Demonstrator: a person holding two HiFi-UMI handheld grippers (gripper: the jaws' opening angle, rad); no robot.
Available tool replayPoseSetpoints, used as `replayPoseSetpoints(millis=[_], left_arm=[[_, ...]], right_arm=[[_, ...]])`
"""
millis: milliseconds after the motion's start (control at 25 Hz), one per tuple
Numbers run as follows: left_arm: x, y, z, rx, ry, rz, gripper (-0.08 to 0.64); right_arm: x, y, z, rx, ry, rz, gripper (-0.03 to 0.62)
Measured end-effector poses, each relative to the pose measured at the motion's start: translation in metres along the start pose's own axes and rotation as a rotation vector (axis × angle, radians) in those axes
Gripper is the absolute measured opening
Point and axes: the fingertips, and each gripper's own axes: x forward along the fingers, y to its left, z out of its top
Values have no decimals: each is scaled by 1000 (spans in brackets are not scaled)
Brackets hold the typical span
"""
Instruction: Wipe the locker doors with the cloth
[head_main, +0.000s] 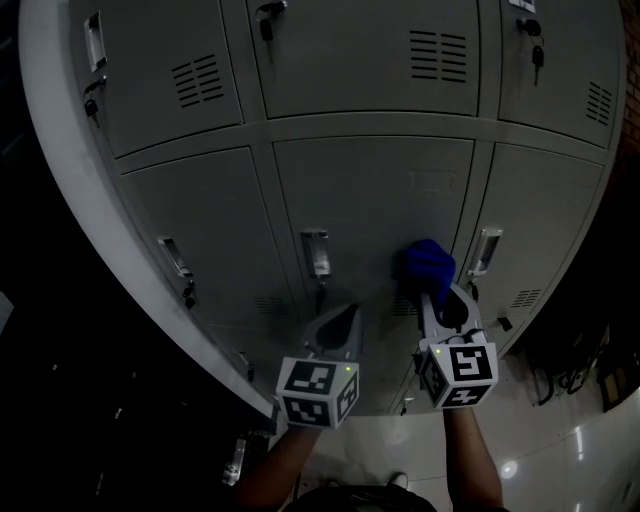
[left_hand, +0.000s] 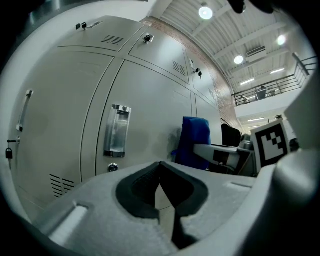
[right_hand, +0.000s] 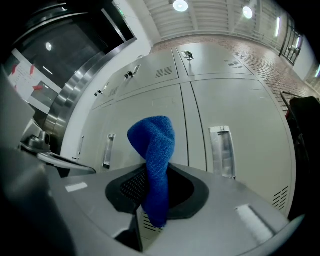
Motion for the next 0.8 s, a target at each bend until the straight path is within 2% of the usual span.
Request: replayPoseSetpoints(millis=[160,480,640,800], left_arm=[[-12,18,0,3,-10,34,3],[-44,64,-7,-1,-7,112,3],[-61,84,-10,-4,-4,138,3],[-73,98,-12,-6,0,154,3]], right_arm=[[-3,41,-2,11,-18,75,78],[11,129,-25,22,16,215,79],[22,162,-37,29,31,256,79],[35,179,-47,41,44,261,79]])
